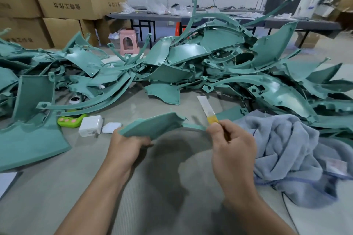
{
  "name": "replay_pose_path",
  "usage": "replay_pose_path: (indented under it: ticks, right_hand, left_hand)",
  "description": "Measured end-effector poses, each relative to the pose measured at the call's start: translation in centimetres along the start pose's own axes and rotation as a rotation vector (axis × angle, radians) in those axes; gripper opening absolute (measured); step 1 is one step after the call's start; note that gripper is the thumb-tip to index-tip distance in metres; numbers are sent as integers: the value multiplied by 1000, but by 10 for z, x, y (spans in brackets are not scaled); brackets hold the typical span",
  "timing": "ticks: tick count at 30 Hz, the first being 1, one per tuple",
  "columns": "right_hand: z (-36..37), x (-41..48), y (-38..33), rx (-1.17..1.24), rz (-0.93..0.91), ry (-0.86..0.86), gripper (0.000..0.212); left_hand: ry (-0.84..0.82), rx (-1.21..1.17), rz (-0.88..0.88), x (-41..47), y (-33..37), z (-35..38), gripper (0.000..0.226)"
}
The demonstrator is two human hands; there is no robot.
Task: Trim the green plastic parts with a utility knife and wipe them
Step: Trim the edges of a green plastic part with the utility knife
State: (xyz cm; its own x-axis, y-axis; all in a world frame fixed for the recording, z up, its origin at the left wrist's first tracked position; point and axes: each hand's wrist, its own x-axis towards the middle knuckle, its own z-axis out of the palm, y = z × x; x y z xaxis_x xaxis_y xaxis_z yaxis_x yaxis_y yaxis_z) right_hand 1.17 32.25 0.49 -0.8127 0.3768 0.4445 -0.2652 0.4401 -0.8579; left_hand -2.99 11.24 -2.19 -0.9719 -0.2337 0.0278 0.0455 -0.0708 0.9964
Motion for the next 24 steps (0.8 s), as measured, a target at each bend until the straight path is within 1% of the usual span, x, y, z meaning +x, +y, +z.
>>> replay_pose_path:
  ticks: [2, 3, 5, 6, 8, 10, 11, 12, 13, 14, 15, 16, 17, 18, 19, 20, 22, 24]
  right_hand:
    - [-6, 7, 3, -3, 24, -36, 26]
    - [-8, 11, 4, -30, 37, -68, 23]
    - [-13, 22, 5, -115, 85, -190, 17]
    - [-15, 26, 5, -156, 135, -298, 18]
    - [-21, 30, 7, -175, 267, -587, 23]
    - [-28, 30, 5, -52, 363, -845, 24]
    - [-31, 29, 4, 93, 422, -909, 22]
    - [-31, 28, 3, 280, 512, -923, 19]
    - [-29, 26, 2, 445, 606, -901, 17]
    - [-27, 25, 2, 550, 675, -870, 18]
    - [-24, 23, 2, 590, 715, -841, 20]
    - [-21, 21, 1, 599, 740, -804, 22]
    - [-18, 19, 1, 600, 753, -759, 25]
    - [-14, 16, 1, 603, 759, -704, 26]
    - [-10, 14, 1, 614, 759, -642, 28]
    - [-7, 11, 0, 638, 759, -575, 29]
    - [2, 4, -1, 714, 753, -464, 31]
    - [8, -4, -2, 746, 748, -436, 27]
  left_hand:
    - [11, -190, -25, 0, 3, -1, 46]
    - [22, -282, -56, 1, 5, -2, 46]
    - [61, -409, -111, 1, 10, -5, 49]
    - [87, -446, -124, 1, 12, -7, 50]
    - [128, -500, -121, 2, 15, -10, 50]
    - [109, -537, -107, 2, 18, -9, 54]
    - [95, -537, -102, 0, 18, -8, 59]
    - [83, -521, -90, -1, 18, -6, 58]
    - [80, -477, -68, -3, 16, -3, 53]
    - [94, -385, -34, -4, 14, -1, 47]
    - [116, -275, -1, -4, 11, 1, 43]
    - [120, -181, 31, -3, 9, 3, 44]
    - [120, -101, 45, -4, 6, 5, 58]
    - [142, -27, 34, -5, 4, 8, 79]
    - [178, 28, 20, -7, 3, 10, 95]
    - [178, 47, 25, -9, 3, 14, 102]
    - [47, 15, 38, -13, 1, 22, 102]
    - [-116, 38, 2, -17, -1, 29, 96]
